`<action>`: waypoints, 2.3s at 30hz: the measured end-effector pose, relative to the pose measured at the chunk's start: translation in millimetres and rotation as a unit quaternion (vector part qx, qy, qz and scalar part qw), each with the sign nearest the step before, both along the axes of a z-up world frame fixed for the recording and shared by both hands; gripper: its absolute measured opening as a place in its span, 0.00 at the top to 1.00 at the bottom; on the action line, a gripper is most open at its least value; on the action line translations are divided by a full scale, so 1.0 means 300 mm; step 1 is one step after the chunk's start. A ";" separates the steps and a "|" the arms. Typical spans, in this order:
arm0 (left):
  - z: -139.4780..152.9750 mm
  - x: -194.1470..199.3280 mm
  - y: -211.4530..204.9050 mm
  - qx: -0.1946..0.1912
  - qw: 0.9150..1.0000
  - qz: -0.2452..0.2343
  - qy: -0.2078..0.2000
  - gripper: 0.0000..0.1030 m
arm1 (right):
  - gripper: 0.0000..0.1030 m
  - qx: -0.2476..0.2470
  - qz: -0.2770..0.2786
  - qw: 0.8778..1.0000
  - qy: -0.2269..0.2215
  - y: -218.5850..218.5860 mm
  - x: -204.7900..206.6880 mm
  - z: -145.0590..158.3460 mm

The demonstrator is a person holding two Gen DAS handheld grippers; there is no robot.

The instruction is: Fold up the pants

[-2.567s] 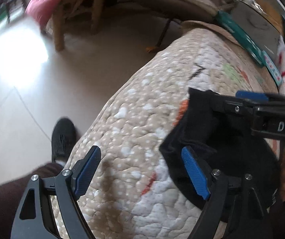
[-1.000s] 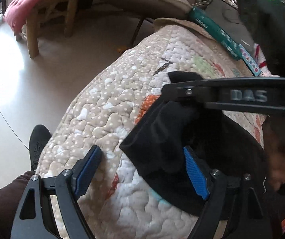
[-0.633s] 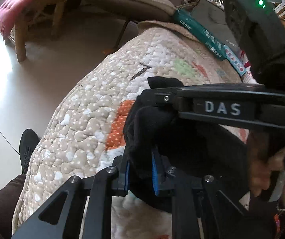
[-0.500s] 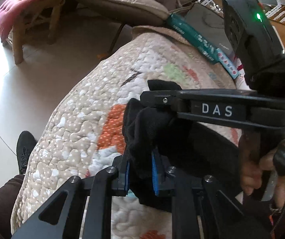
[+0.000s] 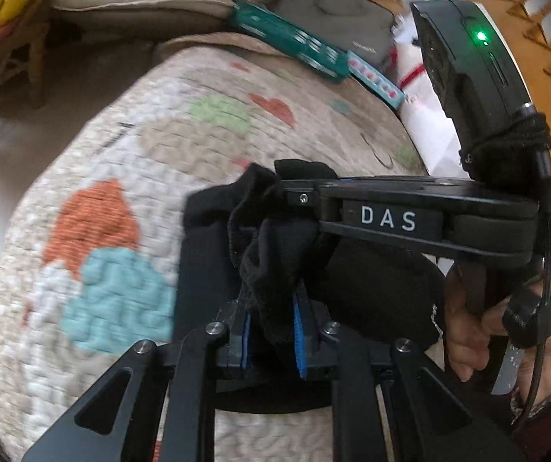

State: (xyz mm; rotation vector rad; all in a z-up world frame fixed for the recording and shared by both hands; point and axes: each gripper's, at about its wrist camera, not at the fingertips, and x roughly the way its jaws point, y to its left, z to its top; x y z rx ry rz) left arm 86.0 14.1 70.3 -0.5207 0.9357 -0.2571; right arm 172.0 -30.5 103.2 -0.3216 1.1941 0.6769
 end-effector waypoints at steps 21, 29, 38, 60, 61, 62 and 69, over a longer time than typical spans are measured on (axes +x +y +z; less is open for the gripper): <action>0.025 -0.166 -0.228 0.009 0.992 -0.128 -0.008 0.41 | 0.31 -0.032 -0.222 0.974 -0.034 -0.702 0.016 -0.081; -0.018 -0.082 -0.106 0.050 0.999 -0.017 0.016 0.41 | 0.44 0.200 -0.244 0.949 0.009 -0.714 -0.090 0.054; -0.107 -0.064 -0.163 0.082 0.995 -0.043 0.031 0.41 | 0.55 0.038 -0.204 0.978 -0.004 -0.411 -0.099 -0.102; -0.157 -0.034 -0.192 0.110 0.991 -0.058 0.051 0.36 | 0.58 -0.004 -0.304 0.952 -0.020 -0.691 -0.114 -0.084; -0.158 -0.033 -0.194 0.112 0.991 -0.060 0.050 0.36 | 0.58 0.010 -0.309 0.951 -0.029 -0.704 -0.127 -0.058; -0.159 -0.032 -0.195 0.113 0.990 -0.060 0.050 0.35 | 0.58 0.025 -0.310 0.950 -0.034 -0.711 -0.138 -0.041; -0.160 -0.032 -0.202 0.121 0.989 -0.065 0.048 0.35 | 0.58 0.030 -0.284 0.958 0.011 -0.651 -0.220 -0.110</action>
